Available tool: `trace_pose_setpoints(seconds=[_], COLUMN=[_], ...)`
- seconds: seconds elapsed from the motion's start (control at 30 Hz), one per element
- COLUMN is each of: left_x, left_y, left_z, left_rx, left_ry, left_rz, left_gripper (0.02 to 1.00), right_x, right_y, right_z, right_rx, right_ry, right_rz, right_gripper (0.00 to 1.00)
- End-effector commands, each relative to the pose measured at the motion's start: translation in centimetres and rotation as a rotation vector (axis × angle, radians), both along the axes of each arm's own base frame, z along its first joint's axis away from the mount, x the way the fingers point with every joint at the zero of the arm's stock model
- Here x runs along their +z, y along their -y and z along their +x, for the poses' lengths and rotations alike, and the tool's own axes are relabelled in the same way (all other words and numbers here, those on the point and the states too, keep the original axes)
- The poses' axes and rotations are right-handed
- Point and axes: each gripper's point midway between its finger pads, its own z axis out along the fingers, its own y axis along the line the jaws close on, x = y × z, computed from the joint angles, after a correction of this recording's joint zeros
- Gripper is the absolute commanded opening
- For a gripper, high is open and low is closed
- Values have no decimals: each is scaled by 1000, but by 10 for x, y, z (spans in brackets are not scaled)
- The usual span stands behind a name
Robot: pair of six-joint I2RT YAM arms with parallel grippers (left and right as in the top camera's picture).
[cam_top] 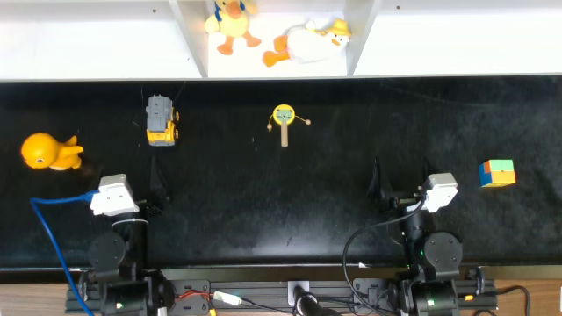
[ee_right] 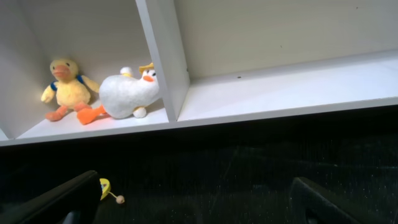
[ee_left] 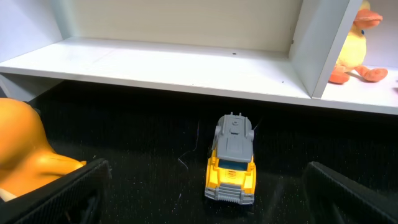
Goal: Store Toys
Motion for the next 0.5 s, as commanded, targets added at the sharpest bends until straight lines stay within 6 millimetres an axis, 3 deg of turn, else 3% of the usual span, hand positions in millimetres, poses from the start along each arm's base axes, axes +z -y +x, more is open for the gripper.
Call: trace_pose_setpoints(seconds=[0.03, 0.27, 0.5], left_x=[1, 9, 35], left_y=[2, 2, 1], left_z=[0, 0, -2], left_rx=[-12, -13, -7], left_ry=[8, 41, 107], left_rz=[-11, -6, -23], left_gripper=[998, 998, 993], right_x=[-2, -2, -2], right_y=[-1, -1, -1], right_z=[0, 0, 0], right_rx=[7, 7, 7], right_ry=[3, 3, 3], right_rz=[-6, -6, -6], right_gripper=[998, 996, 996])
